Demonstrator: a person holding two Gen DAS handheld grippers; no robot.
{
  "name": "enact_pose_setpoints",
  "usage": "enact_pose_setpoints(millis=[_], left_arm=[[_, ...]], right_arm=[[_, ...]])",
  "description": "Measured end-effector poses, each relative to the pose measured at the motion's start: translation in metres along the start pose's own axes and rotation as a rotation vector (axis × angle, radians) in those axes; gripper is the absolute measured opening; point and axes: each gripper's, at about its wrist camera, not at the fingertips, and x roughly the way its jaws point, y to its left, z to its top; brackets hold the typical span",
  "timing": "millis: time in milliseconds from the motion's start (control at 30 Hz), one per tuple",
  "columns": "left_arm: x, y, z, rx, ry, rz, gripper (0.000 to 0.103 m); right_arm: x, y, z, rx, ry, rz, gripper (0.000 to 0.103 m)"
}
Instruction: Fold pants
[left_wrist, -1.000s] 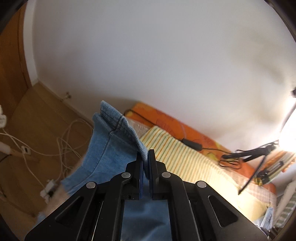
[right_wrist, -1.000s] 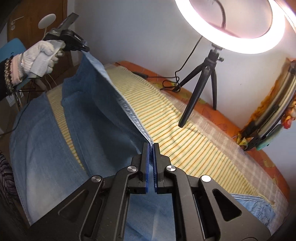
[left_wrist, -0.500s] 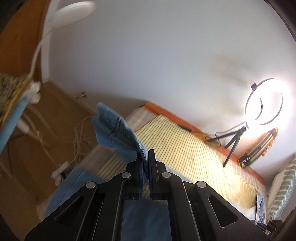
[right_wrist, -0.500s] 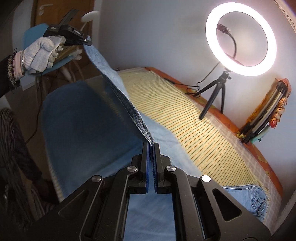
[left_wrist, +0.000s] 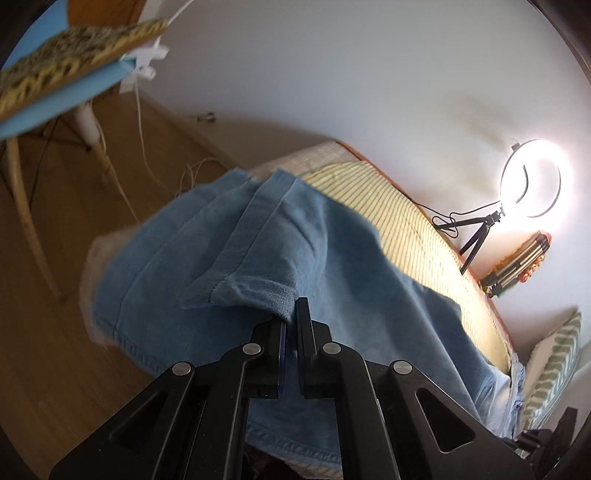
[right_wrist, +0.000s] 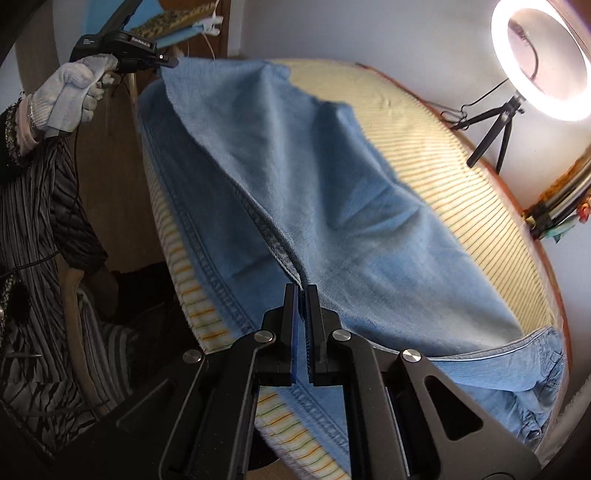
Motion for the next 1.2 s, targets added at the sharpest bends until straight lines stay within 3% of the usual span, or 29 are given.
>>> enact_pose_setpoints(millis=[133, 200, 267, 333, 367, 467, 500, 733, 933, 1200], left_arm=[[0.004, 0.001, -0.003, -0.006, -0.018, -0.023, 0.003], [0.005, 0.003, -0.003, -0.005, -0.023, -0.032, 0.005], [0.008, 0.004, -0.003, -0.010, -0.023, -0.050, 0.012], [0.010, 0.007, -0.004, -0.023, -0.022, -0.053, 0.039], [0.008, 0.013, -0.005, -0.032, -0.027, -0.049, 0.042], [0.010, 0.017, -0.005, -0.053, -0.042, -0.039, 0.042], [0.010, 0.019, -0.005, -0.066, -0.047, -0.035, 0.042], [0.008, 0.034, -0.002, -0.171, -0.088, -0.053, 0.042], [0.009, 0.033, -0.001, -0.144, -0.085, -0.020, 0.041], [0.011, 0.047, 0.000, -0.185, -0.095, -0.018, 0.040]], right_arm=[[0.004, -0.001, 0.004, -0.008, 0.040, 0.022, 0.004], [0.004, -0.008, 0.008, 0.018, 0.064, 0.056, 0.010], [0.001, -0.016, 0.016, 0.045, 0.083, 0.082, 0.014], [-0.006, -0.019, 0.026, 0.072, 0.081, 0.160, 0.019], [-0.011, -0.022, 0.035, 0.083, 0.066, 0.205, 0.025], [-0.022, -0.024, 0.069, 0.057, -0.002, 0.233, 0.052], [-0.024, -0.025, 0.081, 0.050, -0.026, 0.237, 0.055], [0.018, -0.038, 0.204, 0.077, -0.134, 0.332, 0.055], [0.095, -0.035, 0.294, 0.077, -0.122, 0.382, 0.055], [0.179, -0.018, 0.361, 0.046, -0.050, 0.422, 0.055]])
